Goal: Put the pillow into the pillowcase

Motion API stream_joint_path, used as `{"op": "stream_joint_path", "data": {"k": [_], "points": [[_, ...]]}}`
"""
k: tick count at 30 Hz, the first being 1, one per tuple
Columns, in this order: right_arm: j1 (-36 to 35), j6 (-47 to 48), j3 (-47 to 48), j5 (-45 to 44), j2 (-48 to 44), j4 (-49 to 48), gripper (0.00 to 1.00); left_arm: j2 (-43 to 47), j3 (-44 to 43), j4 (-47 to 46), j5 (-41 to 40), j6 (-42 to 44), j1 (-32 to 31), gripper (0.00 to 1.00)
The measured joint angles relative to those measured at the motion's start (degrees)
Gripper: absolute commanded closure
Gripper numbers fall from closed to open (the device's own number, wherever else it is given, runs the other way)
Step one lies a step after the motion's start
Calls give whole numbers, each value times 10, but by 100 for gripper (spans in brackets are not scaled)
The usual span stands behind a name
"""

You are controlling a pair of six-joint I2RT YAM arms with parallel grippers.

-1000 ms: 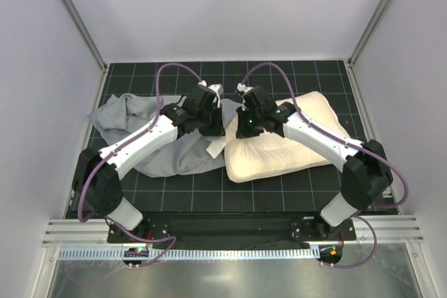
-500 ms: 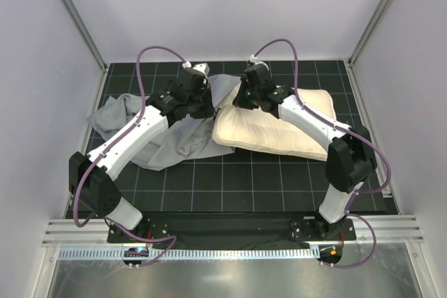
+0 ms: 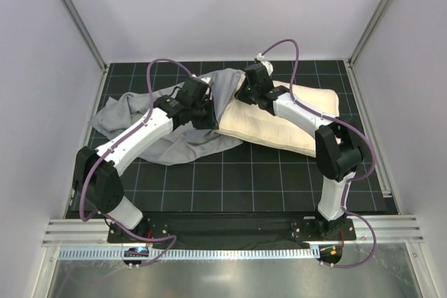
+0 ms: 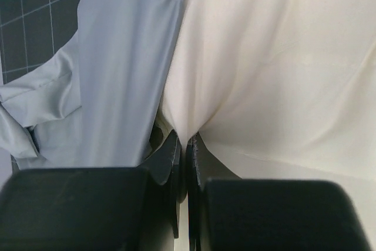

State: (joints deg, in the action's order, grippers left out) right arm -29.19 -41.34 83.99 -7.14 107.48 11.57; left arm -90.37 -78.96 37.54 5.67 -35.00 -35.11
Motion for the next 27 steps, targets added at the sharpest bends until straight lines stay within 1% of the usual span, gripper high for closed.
{"op": "stream_joint_path", "data": {"k": [2,9,12,14,15,16,17,19,20,22,23,27], "points": [[5,-14,-2,6,5,-8,96,4,16,0,4,-3,0,93],[48,-80,-58,48,1,-97,96,58,107,-4,-53,-14,0,92],[64,-98,-80,47,-2,-121,96,61,119,-6,-52,-23,-2,92],[70,-106,-85,47,-2,-134,96,61,119,-11,-35,-27,-3,91],[72,-111,-86,48,-2,-139,96,61,118,-15,-26,-30,-4,88],[73,-115,-86,48,-2,-145,96,60,116,-18,-19,-33,-6,80],[73,-119,-87,49,-2,-149,96,60,113,-18,-17,-34,-10,57],[73,-127,-91,50,-2,-162,96,59,103,-18,-20,-34,-18,43],[73,-130,-95,51,-2,-171,96,59,98,-22,-24,-37,-21,29],[73,-134,-100,56,-2,-178,96,59,97,-40,-37,-36,-27,21],[73,-135,-101,59,-2,-179,96,59,97,-48,-45,-37,-29,20],[73,-137,-101,67,-2,-183,96,49,99,-91,-86,-39,-35,20]]}}
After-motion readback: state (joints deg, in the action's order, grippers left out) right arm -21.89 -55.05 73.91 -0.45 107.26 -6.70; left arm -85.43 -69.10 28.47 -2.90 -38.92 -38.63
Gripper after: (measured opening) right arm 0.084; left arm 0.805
